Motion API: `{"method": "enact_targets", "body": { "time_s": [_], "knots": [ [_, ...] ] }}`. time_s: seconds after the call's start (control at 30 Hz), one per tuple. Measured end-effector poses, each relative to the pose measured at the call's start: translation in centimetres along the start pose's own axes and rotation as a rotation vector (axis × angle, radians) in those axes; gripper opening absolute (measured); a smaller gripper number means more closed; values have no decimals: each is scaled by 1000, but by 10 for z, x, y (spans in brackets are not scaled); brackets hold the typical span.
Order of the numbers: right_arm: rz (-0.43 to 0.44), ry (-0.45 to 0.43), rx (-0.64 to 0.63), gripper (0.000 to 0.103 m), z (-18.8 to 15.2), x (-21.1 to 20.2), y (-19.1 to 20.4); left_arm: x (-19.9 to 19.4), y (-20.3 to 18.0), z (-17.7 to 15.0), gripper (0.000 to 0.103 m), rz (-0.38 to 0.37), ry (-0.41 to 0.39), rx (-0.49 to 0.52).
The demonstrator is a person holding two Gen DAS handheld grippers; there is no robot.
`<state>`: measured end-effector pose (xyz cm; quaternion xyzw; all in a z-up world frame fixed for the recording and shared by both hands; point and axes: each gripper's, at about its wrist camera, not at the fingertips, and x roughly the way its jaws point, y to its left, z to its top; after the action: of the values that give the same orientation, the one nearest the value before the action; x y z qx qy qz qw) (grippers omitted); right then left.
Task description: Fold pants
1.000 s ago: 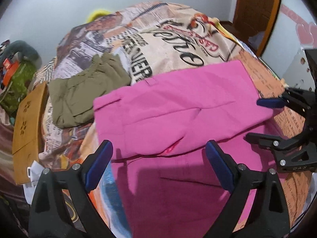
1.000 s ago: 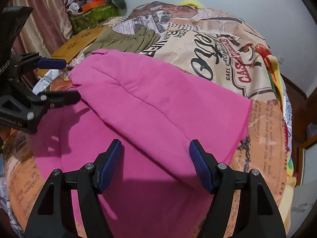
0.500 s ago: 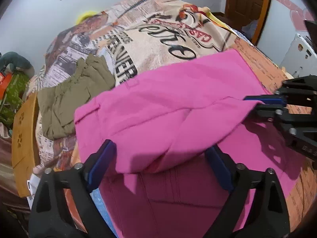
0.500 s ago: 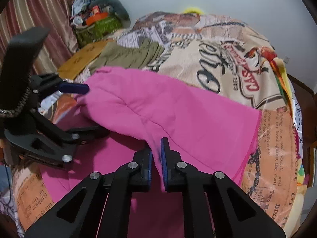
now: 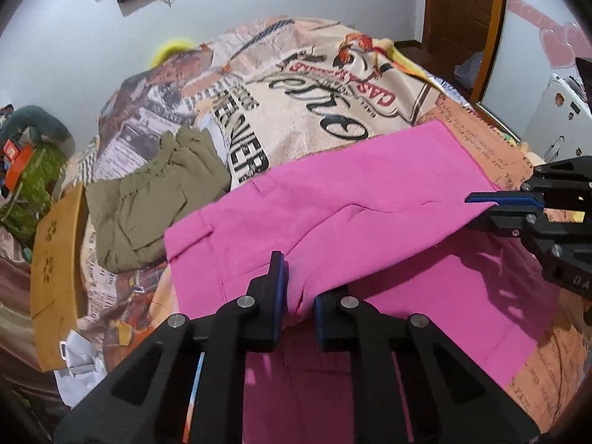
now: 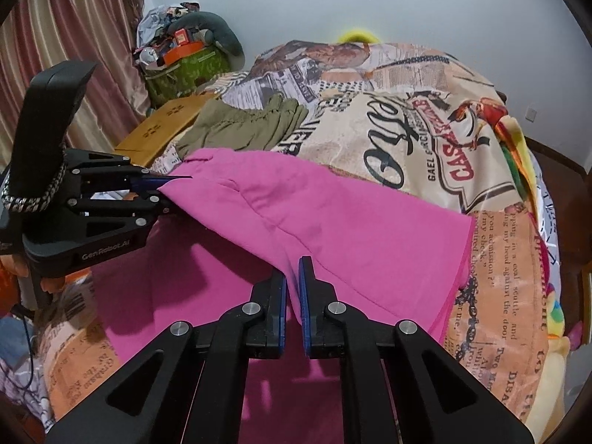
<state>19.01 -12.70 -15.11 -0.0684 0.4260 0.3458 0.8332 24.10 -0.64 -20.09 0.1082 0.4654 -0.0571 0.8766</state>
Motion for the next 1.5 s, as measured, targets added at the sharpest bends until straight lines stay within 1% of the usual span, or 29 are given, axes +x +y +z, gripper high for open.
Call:
{"method": "enact_targets", "body": {
  "time_s": [0.2,0.3,0.43,0.73,0.93,1.1,1.27,1.33,1.4,1.43,1.47,1.5],
  "knots": [
    [-10,-29,-29,5,1,-23,9,-24,-4,-4,12,-19,-37,-2],
    [-15,-38,-43,5,-2,-34,15,-35,-6,-7,12,-40,-49,-13],
    [-22,-37,-57,5,-7,-44,20,-47,-14,-16,12,-52,-50,-1],
    [-17,-3,-52,5,-29,-52,27,-58,-29,-42,11,-72,-42,10],
    [-9,12,-54,5,-39,-56,35,-65,-30,-54,10,-91,-40,-3],
    [-4,48,-65,5,-47,-51,40,-61,-33,-64,10,-104,-6,-5],
    [11,97,-38,5,-58,-42,38,-54,-38,-74,10,-109,26,9],
    [17,116,-24,6,-62,-39,37,-54,-41,-76,11,-100,29,24],
    [25,126,-3,6,-65,-36,35,-54,-42,-78,18,-102,33,29],
    [29,129,7,6,-66,-36,34,-55,-42,-79,19,-108,34,25],
    [34,132,17,6,-67,-35,32,-55,-41,-80,23,-113,35,22],
    [37,134,27,6,-69,-35,31,-55,-40,-81,31,-119,40,18]
  ]
}}
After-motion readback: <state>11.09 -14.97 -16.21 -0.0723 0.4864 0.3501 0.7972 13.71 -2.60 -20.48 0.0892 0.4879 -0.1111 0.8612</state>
